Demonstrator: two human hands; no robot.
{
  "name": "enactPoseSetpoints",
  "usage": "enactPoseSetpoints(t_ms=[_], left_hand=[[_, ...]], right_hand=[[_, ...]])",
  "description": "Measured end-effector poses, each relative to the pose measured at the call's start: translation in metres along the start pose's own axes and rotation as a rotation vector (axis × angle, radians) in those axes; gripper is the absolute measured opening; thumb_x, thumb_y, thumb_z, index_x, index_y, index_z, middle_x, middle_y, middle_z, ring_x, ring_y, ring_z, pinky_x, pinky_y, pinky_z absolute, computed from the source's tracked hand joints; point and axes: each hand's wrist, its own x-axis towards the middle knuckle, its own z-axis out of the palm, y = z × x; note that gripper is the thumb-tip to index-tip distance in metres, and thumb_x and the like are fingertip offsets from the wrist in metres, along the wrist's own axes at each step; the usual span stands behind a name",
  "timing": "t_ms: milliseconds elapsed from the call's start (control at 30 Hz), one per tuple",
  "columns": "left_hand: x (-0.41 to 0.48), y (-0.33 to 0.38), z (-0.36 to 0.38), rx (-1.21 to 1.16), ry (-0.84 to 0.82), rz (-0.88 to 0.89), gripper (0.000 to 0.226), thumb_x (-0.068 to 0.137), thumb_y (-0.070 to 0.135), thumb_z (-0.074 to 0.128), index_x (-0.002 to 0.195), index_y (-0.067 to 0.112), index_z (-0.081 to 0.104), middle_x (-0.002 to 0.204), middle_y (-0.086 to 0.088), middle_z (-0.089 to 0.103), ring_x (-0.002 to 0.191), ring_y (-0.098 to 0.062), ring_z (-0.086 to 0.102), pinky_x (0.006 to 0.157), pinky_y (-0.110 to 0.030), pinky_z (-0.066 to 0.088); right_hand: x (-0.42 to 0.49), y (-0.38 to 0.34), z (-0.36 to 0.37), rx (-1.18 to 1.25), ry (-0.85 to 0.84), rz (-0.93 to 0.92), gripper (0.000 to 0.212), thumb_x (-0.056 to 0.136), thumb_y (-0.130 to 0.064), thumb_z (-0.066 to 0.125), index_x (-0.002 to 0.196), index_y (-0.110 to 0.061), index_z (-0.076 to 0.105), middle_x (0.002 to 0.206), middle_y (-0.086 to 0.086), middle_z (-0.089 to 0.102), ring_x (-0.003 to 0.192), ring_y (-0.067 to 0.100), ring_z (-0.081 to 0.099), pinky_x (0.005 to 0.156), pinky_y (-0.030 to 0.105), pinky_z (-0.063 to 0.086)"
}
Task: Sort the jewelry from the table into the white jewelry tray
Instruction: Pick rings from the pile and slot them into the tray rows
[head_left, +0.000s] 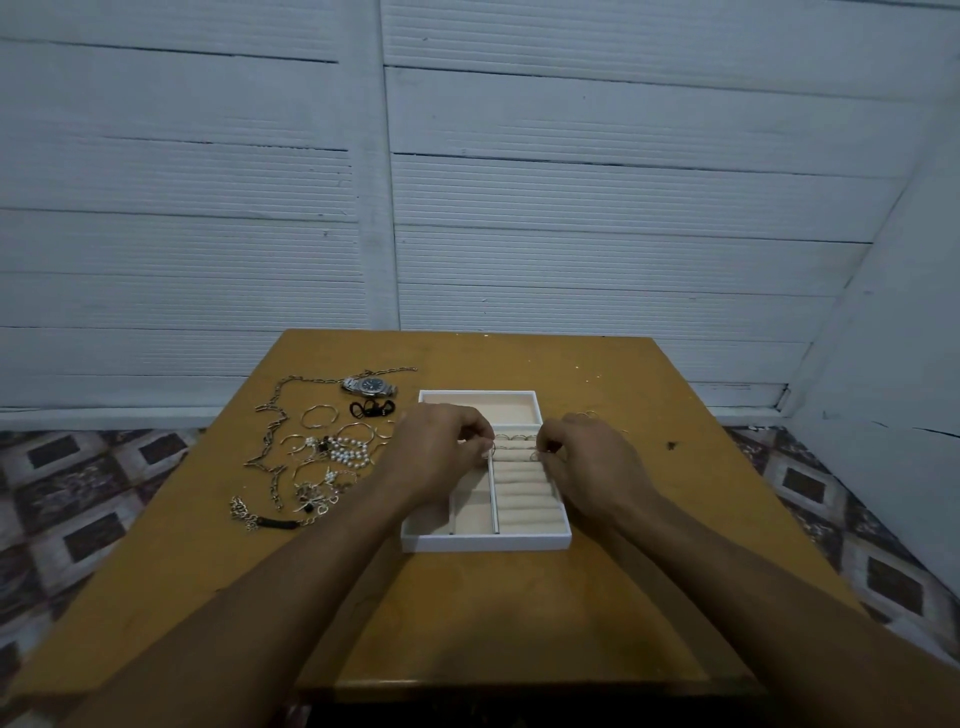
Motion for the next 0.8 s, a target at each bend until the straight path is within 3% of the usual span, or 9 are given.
enactPoseSetpoints(t_ms=[167,400,600,800], left_hand=[[0.0,0.002,0.002,0.045,-0.001,0.007,0.01,0.088,0.027,0.064,0.093,0.027,0.073,0.089,0.011,0.071,0.088,-0.006,0.059,0.094,-0.041,0.044],[0.002,0.001,0.01,0.057,-0.017,0.028,0.011,0.086,0.03,0.067,0.093,0.027,0.074,0.09,0.009,0.073,0.088,-0.008,0.063,0.088,-0.035,0.048],[0.006,0.001,0.019,0.121,-0.014,0.062,0.011,0.085,0.035,0.065,0.091,0.03,0.073,0.089,0.01,0.073,0.089,-0.012,0.063,0.089,-0.042,0.046],[0.004,-0.002,0.027,0.18,0.018,0.116,0.013,0.088,0.035,0.063,0.095,0.029,0.072,0.091,0.008,0.073,0.092,-0.015,0.059,0.086,-0.041,0.045]], right_hand=[[-0.004,0.002,0.002,-0.039,-0.016,-0.007,0.019,0.093,-0.029,0.048,0.1,-0.026,0.066,0.094,-0.006,0.059,0.085,0.014,0.053,0.066,0.033,0.049],[-0.009,0.004,0.003,-0.038,-0.022,-0.002,0.027,0.096,-0.03,0.045,0.109,-0.025,0.067,0.097,-0.005,0.06,0.087,0.013,0.053,0.066,0.03,0.046],[-0.01,0.01,-0.003,0.097,0.018,0.096,0.02,0.092,-0.032,0.052,0.101,-0.026,0.069,0.095,-0.006,0.064,0.084,0.012,0.056,0.071,0.034,0.051],[-0.015,0.023,-0.015,0.187,0.034,0.202,0.023,0.09,-0.02,0.055,0.107,-0.019,0.07,0.109,-0.004,0.068,0.093,0.011,0.059,0.081,0.031,0.053]])
